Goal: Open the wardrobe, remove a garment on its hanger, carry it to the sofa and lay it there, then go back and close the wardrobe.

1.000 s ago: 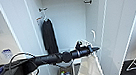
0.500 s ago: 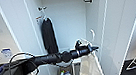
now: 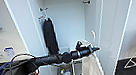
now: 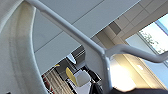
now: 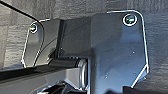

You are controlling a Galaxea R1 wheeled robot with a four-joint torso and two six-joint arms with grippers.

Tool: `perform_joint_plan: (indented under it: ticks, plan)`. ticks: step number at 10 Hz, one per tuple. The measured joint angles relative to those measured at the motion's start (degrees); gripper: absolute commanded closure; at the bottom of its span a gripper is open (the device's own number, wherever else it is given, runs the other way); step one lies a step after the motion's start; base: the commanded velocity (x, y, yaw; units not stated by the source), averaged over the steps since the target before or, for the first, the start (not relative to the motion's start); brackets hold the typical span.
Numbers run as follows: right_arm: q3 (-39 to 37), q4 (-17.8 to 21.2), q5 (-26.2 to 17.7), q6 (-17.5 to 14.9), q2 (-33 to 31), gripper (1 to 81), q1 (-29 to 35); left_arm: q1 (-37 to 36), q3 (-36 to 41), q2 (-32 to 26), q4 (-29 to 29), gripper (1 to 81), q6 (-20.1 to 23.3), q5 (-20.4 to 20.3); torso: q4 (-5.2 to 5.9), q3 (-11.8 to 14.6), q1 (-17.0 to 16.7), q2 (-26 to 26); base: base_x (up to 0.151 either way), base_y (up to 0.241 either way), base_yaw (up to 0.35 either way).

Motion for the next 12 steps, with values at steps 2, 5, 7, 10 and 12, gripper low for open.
perform_joint_plan:
  ticks: [2,5,7,10,12]
  plan:
    - [0.02,0.01,0.28,0.00,0.05,1.0,0.99,-0.02,-0.05,-0.39,0.02,81.1,0.06,-0.63,0.00,0.00,0.05,0.00,0.000,0.000,0.000]
    - [0.00,0.01,0.33,0.00,0.02,1.0,1.35,-0.02,-0.02,-0.87,0.05,81.1,0.09,-1.41,0.00,0.00,0.08,0.02,0.000,0.000,0.000]
    - [0.00,0.01,0.24,0.00,0.05,1.0,1.01,0.06,-0.02,-0.83,0.05,81.1,0.11,-1.41,0.00,0.00,0.10,0.02,0.000,0.000,0.000]
    - [0.00,0.01,0.26,0.00,0.41,1.0,1.10,0.28,-0.02,-0.83,0.05,81.1,0.04,-1.49,0.00,0.00,0.10,0.02,0.000,0.000,0.000]
    - [0.00,0.00,0.26,0.00,0.48,1.0,1.11,0.28,-0.02,-0.83,0.05,81.1,0.06,-1.50,0.00,0.00,0.10,0.02,0.000,0.000,0.000]
